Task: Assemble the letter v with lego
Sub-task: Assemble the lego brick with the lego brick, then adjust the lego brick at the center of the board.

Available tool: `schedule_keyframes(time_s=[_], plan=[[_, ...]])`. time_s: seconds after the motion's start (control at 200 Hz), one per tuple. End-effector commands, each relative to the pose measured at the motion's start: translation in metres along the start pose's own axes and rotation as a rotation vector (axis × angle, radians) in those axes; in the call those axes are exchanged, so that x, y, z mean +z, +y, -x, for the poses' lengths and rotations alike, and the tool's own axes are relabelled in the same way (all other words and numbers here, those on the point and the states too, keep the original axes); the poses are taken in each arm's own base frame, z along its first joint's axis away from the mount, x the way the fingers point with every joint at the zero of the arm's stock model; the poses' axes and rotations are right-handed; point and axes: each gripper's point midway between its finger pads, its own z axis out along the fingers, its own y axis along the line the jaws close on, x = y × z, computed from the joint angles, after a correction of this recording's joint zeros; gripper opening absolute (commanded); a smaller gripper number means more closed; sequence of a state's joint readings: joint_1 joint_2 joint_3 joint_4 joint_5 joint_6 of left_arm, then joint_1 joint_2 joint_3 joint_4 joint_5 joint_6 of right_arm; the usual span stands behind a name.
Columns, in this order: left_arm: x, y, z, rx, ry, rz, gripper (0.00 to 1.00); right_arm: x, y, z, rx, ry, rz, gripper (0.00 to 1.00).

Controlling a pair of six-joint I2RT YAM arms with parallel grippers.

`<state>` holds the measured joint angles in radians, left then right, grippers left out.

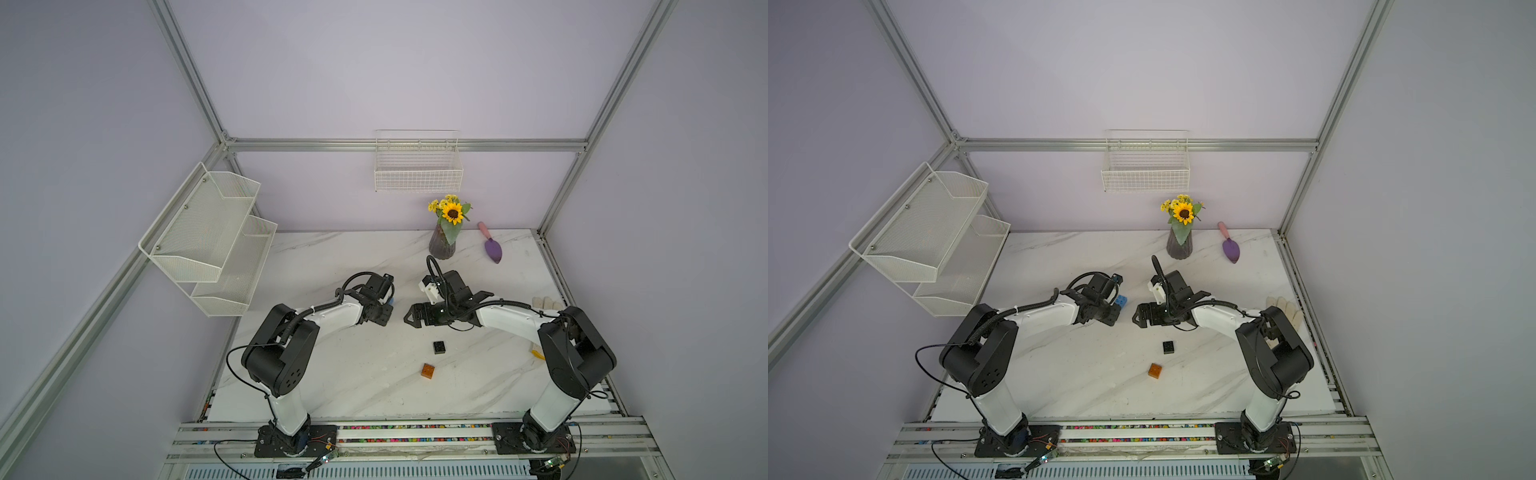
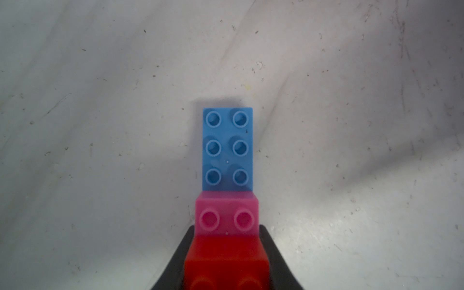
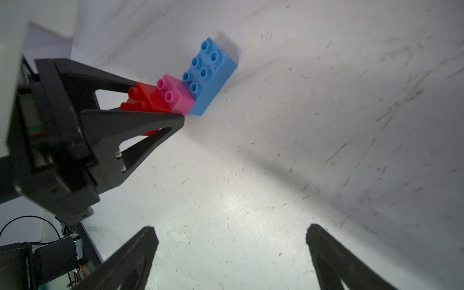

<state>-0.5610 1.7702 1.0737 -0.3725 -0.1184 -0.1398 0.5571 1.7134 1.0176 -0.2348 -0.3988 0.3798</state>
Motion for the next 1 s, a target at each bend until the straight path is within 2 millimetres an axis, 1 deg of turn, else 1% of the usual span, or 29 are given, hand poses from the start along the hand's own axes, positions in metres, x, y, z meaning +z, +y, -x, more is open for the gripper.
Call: schedule_keyframes(time_s=[0.0,0.08,0.155,0.315,0.44,0.61,0.665,0.825,0.995], plan=[[0.010,-0.005,-0.047,0.031,0.186,0.001,0.32,-0.007,0.009,0.001,-0.028,-0.012,0.022,0.97],[0.011,-0.006,-0.050,0.043,0.207,-0.002,0.33,-0.007,0.009,0.000,-0.029,-0.007,0.024,0.97],[0.014,-0.011,-0.050,0.059,0.223,-0.029,0.33,-0.008,0.009,0.000,-0.030,-0.007,0.019,0.97],[0.018,-0.008,-0.046,0.114,0.263,-0.006,0.32,-0.009,0.006,-0.002,-0.032,-0.002,0.003,0.97],[0.014,-0.007,-0.032,0.134,0.242,0.002,0.32,-0.011,0.004,-0.002,-0.036,-0.002,-0.015,0.97],[0.002,-0.005,-0.007,0.136,0.188,0.020,0.34,-0.012,0.004,-0.002,-0.036,0.000,-0.018,0.97],[-0.002,-0.004,0.000,0.133,0.174,0.025,0.37,-0.013,0.004,-0.002,-0.037,-0.002,-0.021,0.97],[-0.014,0.000,0.016,0.116,0.125,0.050,0.54,-0.015,-0.001,-0.003,-0.039,-0.004,-0.048,0.97],[-0.021,0.009,0.026,0.118,0.098,0.100,0.61,-0.027,-0.014,-0.003,-0.044,-0.029,-0.139,0.97]])
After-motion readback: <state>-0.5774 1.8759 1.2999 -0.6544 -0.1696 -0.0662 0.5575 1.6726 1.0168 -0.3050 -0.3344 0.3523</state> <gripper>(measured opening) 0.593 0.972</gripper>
